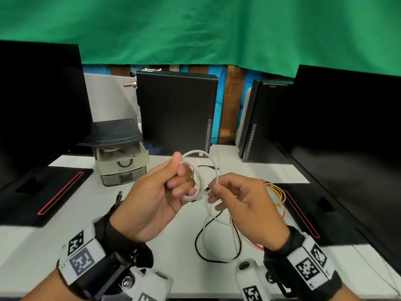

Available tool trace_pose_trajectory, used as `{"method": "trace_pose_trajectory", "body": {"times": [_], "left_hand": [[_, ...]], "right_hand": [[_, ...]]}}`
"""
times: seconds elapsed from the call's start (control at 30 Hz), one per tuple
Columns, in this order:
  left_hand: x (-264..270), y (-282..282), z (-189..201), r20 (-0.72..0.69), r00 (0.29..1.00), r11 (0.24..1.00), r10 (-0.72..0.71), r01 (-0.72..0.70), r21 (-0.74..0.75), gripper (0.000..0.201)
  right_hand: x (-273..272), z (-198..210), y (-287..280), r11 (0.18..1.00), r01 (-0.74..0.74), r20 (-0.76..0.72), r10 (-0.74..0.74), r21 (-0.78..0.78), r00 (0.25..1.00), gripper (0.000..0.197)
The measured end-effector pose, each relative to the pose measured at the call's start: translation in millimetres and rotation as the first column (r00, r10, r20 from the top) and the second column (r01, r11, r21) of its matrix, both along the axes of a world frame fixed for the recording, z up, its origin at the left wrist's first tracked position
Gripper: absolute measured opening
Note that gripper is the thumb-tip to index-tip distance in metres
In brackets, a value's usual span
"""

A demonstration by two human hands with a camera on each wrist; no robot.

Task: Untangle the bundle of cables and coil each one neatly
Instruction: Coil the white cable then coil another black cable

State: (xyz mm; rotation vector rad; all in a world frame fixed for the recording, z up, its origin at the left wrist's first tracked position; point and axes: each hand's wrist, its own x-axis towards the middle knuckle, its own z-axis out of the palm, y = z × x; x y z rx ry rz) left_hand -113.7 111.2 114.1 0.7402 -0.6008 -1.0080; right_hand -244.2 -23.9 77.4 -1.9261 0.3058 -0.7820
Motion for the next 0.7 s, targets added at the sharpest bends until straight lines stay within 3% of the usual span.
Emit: {"method": "trace_pose_trajectory", "body": {"times": [0.1, 0.23, 0.43, 0.53, 0.7], "left_hand": [[5, -3, -2, -0.063, 0.997, 0.999, 0.033, -0.032, 0.016, 0.033], [8, -5, -13, -0.080, 0.995, 0.999, -0.051, 0.052, 0.013, 0.036], [11, -2, -14, 0.197, 0.980, 0.997, -0.002, -0.012, 0.070, 0.040], [9, 0, -13, 0.237, 0.971, 0.999, -0.031, 0.020, 0.049, 0.041], [2, -5, -21, 0.231, 0.973, 0.998, 0.004, -0.020, 0.065, 0.042]], "right_hand": [[1, 7, 4, 0.978, -0.050, 0.097, 0.030, 0.203, 0.995, 0.015], [4, 9, 7, 0.946, -0.008, 0.197, -0.060, 0.324, 0.979, 0.015], [7, 7, 13, 0.917, 0.009, 0.252, -0.119, 0.399, 0.960, 0.015], [7, 8, 15, 0.884, -0.065, 0.258, -0.064, 0.463, 0.964, 0.014], [7, 6, 19, 0.732, -0.291, 0.275, 0.146, 0.616, 0.950, 0.011]]}}
